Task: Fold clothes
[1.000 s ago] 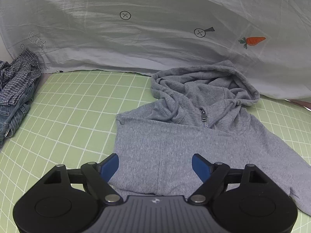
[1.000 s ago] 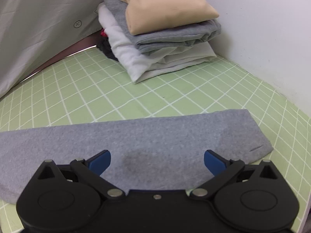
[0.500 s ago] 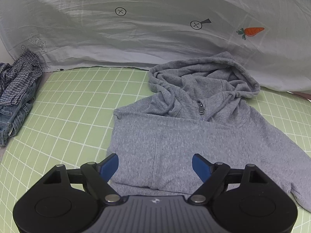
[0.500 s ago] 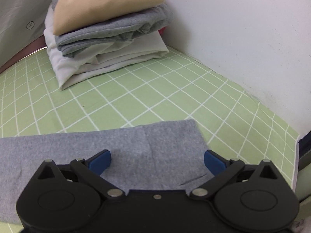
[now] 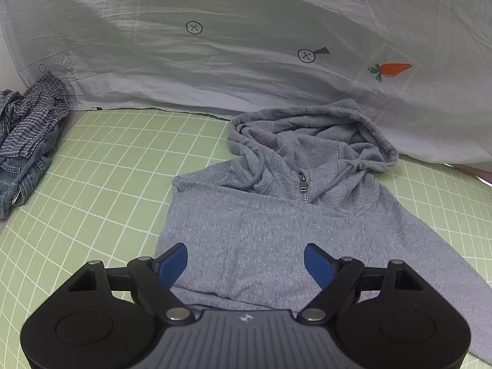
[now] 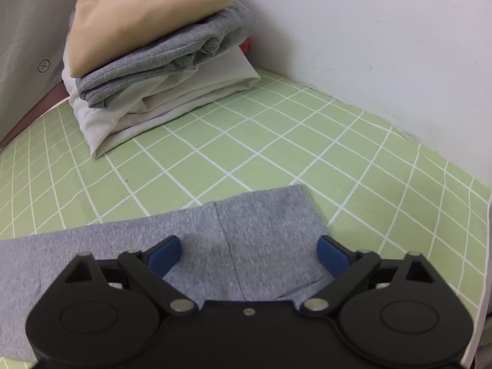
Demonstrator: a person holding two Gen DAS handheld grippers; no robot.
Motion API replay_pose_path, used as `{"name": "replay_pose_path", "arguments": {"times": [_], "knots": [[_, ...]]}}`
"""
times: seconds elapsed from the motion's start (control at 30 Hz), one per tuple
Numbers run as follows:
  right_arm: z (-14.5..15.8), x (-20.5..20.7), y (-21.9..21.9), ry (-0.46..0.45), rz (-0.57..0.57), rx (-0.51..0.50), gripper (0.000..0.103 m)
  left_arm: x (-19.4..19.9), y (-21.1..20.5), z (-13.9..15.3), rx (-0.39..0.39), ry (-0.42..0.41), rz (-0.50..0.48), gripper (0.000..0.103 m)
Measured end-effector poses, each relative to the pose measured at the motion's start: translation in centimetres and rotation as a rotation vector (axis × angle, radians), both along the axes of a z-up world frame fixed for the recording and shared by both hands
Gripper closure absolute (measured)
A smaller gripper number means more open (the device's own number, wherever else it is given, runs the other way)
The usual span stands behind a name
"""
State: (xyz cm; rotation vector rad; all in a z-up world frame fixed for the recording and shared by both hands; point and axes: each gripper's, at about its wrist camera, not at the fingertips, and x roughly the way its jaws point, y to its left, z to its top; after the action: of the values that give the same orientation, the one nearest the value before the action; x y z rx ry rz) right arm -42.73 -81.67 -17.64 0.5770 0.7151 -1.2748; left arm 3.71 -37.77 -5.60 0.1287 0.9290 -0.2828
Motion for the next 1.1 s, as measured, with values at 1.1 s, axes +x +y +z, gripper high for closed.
{"name": "replay_pose_path", "arguments": {"times": [1.1], "knots": [[11.6,22.1,21.5,-0.266,0.568,-0.049,0.089,1.8,17.2,-1.7,-0.031,0.077,0.127,0.016]]}}
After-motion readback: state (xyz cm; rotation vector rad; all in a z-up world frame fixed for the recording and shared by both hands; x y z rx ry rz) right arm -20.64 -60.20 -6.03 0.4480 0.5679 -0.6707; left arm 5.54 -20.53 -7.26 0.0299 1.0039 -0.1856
